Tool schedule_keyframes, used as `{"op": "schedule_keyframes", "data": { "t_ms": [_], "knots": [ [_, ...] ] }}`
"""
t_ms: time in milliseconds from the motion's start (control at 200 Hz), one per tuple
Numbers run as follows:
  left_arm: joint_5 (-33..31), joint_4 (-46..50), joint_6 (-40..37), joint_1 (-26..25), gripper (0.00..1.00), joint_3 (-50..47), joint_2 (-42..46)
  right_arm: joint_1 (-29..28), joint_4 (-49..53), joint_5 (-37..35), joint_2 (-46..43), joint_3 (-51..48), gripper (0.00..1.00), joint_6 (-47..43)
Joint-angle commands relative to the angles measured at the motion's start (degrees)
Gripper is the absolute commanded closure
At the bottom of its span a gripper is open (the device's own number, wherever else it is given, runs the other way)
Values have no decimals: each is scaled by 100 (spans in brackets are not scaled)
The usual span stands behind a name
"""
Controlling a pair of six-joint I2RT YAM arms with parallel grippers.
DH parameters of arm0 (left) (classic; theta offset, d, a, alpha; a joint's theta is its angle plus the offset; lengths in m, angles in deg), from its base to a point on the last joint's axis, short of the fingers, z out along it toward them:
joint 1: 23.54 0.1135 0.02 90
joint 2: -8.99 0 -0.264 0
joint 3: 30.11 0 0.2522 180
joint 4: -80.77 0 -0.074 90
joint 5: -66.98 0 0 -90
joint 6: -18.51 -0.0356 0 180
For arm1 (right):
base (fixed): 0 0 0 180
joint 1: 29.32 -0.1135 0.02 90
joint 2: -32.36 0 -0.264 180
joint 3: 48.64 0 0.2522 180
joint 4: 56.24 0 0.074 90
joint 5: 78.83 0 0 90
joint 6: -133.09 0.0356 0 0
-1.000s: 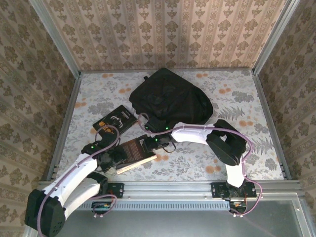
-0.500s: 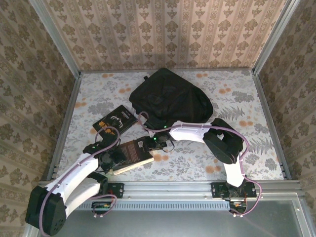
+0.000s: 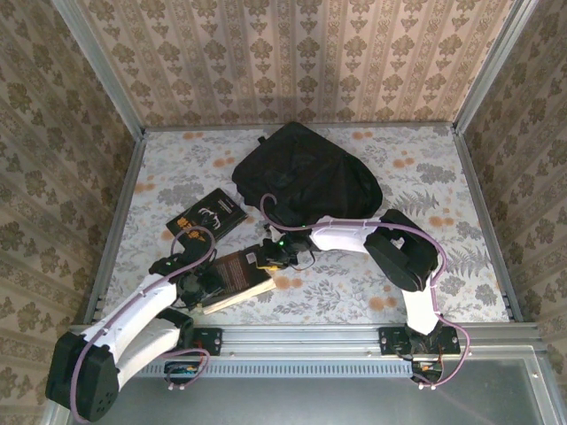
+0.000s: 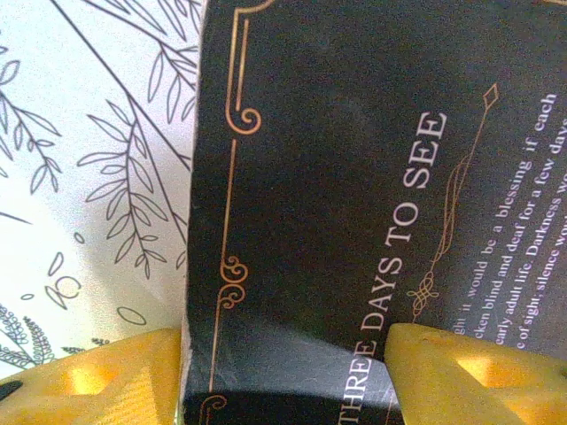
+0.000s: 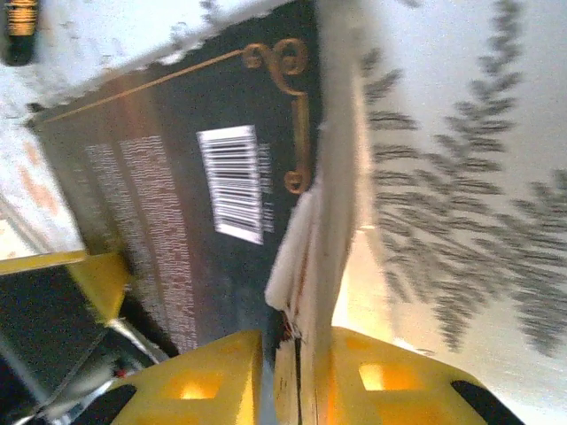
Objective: Pack the student bag
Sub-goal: Pick up the book from the bottom-center of the table.
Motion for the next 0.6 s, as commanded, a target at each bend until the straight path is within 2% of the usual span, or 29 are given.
{"op": "schedule_keyframes", "data": {
  "t_ms": [0, 150, 280, 355, 490, 595],
  "knots": [
    [562, -1109, -61, -179, 37, -270, -222, -275, -1690, 1514, 57, -92, 75, 636],
    [536, -1098, -13, -279, 38, -262, -224, -267, -1717, 1467, 183, -193, 80, 647],
    [452, -853, -22, -288, 37, -178, -84, -204, -806, 856, 37, -152, 88, 83],
    [314, -528, -64, -279, 33, -18, 100, -143, -375, 462, -207, -179, 95, -226],
    [-151, 238, -155, -279, 25, 467, 545, -111, 818, -287, -785, 52, 99, -1429],
    [-402, 546, -499, -279, 20, 940, 840, -86, 1302, -543, -1305, 118, 99, -2354]
  ]
}}
